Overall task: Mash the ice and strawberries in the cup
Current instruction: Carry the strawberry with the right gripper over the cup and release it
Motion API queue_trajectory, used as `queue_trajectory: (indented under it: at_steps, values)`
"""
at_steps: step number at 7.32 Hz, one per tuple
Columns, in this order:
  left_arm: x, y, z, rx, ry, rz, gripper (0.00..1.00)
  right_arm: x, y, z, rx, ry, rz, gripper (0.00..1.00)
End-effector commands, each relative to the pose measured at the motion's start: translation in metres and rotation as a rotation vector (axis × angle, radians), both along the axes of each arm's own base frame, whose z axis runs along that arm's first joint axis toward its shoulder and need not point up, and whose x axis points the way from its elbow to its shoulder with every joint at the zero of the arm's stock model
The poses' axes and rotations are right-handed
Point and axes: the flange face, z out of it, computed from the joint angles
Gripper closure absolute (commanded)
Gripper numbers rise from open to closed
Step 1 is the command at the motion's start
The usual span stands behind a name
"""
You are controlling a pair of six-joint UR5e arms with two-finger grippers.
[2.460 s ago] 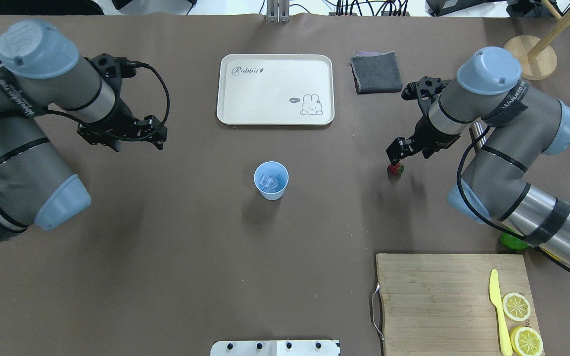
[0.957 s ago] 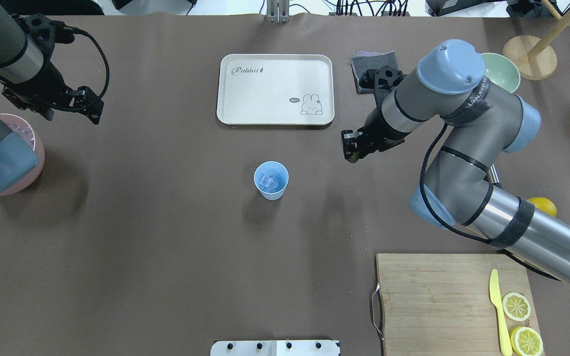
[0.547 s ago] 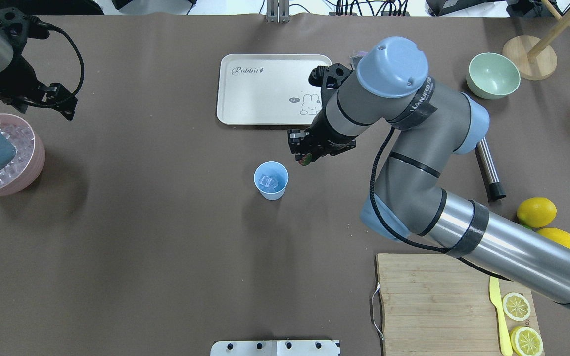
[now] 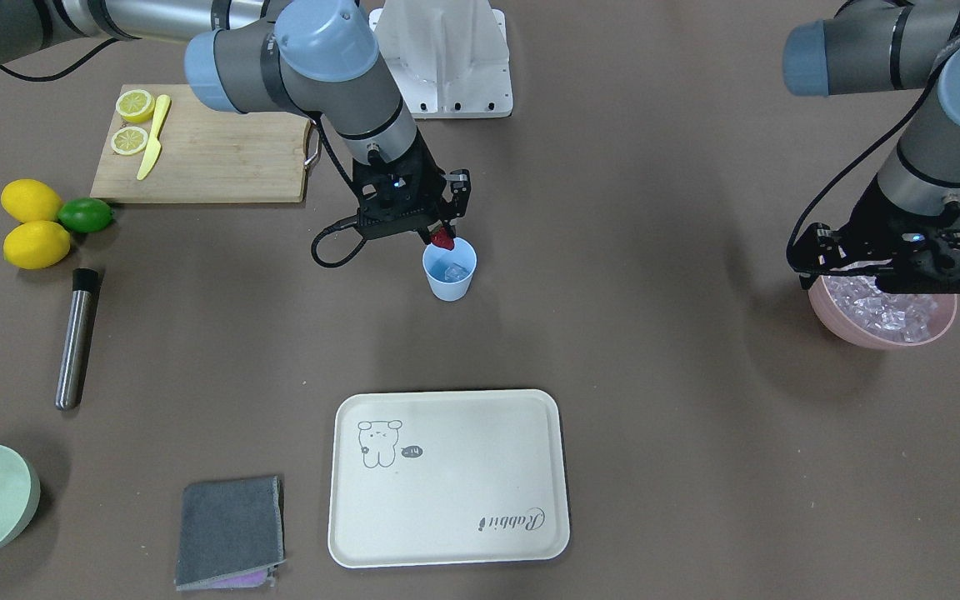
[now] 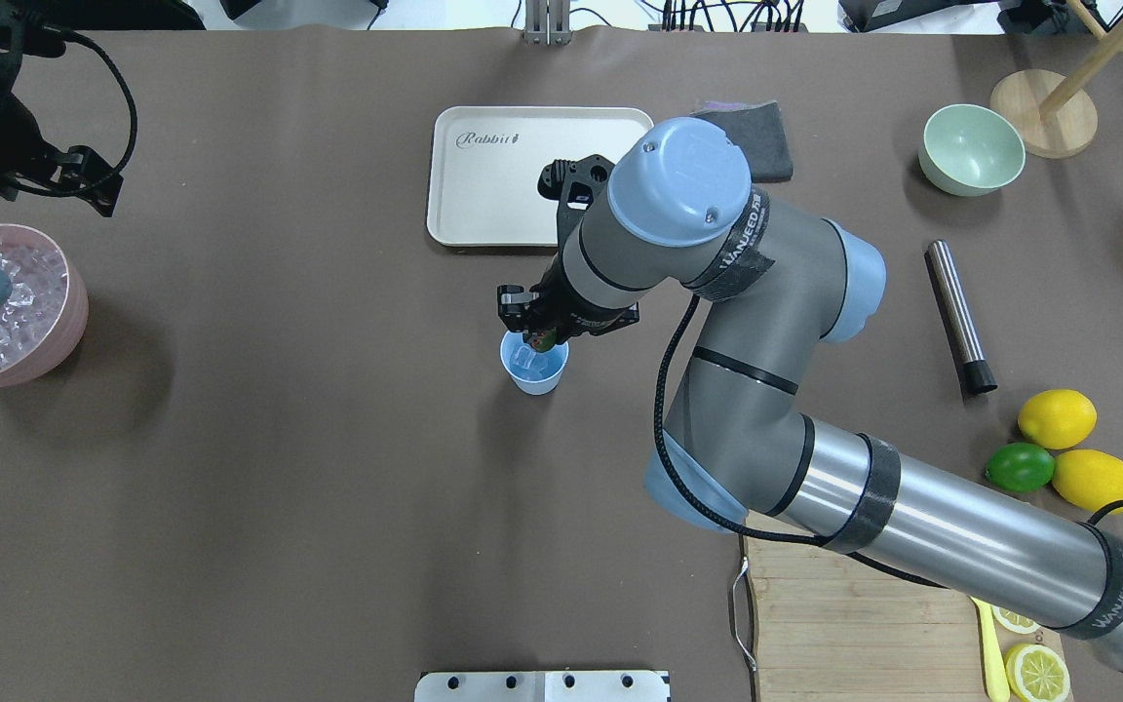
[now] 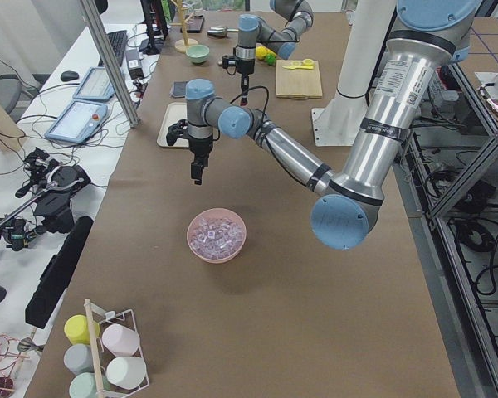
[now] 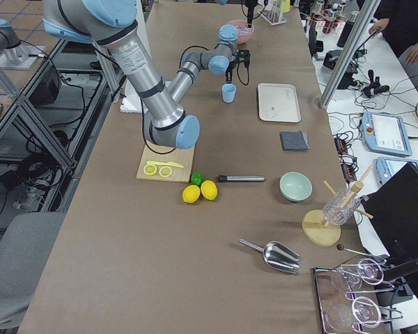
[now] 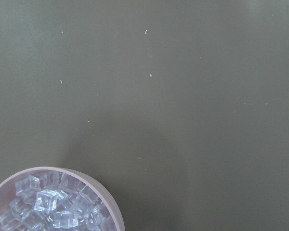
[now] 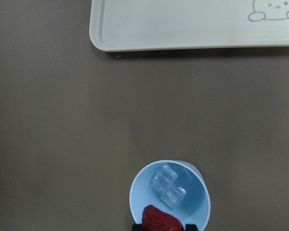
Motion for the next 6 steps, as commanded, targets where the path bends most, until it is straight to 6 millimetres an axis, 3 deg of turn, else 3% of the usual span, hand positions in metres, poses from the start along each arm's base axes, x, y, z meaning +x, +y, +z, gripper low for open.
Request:
queue_trajectory:
  at_steps: [1,4,5,6]
  values:
    - [-0.023,0.001,0.017,0.043,0.01,0.092,0.02,-0.014,0.006,0.004,0.008,0.019,0.006,1.0]
    - [-0.032,0.001,0.041,0.002,-0.015,0.072,0.02,-0.03,-0.006,0.004,0.01,0.043,0.021,1.0]
    - [-0.034,0.0,0.026,-0.011,0.008,0.033,0.02,-0.03,-0.006,0.005,0.009,0.044,0.021,1.0]
    - [-0.031,0.001,0.025,-0.01,0.015,0.028,0.02,-0.032,-0.006,0.008,0.01,0.05,0.025,1.0]
